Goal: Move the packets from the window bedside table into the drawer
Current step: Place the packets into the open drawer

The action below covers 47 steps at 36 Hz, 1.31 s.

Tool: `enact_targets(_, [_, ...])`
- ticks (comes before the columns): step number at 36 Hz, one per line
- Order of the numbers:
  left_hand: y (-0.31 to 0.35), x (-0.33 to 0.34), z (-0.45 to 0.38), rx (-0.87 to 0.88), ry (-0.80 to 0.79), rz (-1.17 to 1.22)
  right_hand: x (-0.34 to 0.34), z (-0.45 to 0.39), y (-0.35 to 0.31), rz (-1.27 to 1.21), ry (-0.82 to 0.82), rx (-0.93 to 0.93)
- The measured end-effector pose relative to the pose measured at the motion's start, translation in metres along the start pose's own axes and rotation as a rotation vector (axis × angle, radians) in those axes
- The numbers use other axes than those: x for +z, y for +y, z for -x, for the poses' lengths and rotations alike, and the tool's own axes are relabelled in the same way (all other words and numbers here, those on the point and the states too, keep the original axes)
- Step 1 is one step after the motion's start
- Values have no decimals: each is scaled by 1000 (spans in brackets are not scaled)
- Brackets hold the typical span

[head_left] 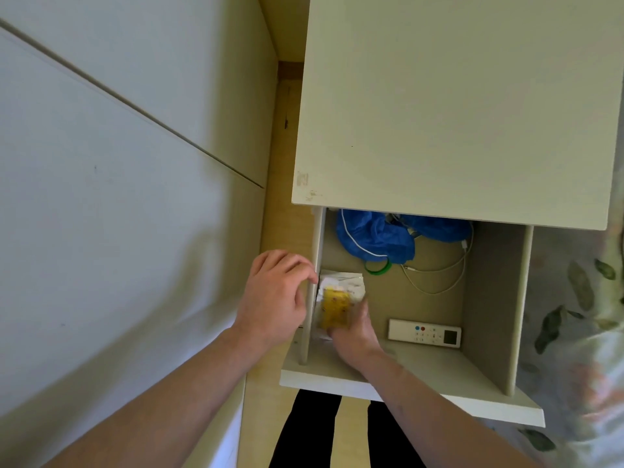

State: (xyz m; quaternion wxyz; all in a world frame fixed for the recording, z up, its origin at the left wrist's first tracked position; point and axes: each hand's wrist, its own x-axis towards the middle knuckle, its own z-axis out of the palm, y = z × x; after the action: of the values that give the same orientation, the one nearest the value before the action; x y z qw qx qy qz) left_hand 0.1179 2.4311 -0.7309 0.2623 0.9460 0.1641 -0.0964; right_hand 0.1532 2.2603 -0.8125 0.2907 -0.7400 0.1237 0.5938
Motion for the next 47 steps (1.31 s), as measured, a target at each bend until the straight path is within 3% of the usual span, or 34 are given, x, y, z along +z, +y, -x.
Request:
enact_targets(5, [-1,-1,0,-17,-5,1,1,8,2,69,-59,-52])
enact_targets(10, [2,-5,-1,-4,-10,1,-15,5,12,145,66,-84])
enact_targets(19, [8,-5,-7,24,30,15,-27,1,10,23,166,-43])
enact_targets(28, [19,-12,-5,-4,-42,7,-38,24,8,100,130,-105])
enact_targets(36, [66,-72,15,-45,-365,-11,-81,116,2,235,176,-131])
enact_targets(40, [103,-109,40,-49,-408,-54,-105,191,2,267,191,-129])
enact_targets(47, [184,-172,96,64,-455,-80,-130,336,20,77,330,-212])
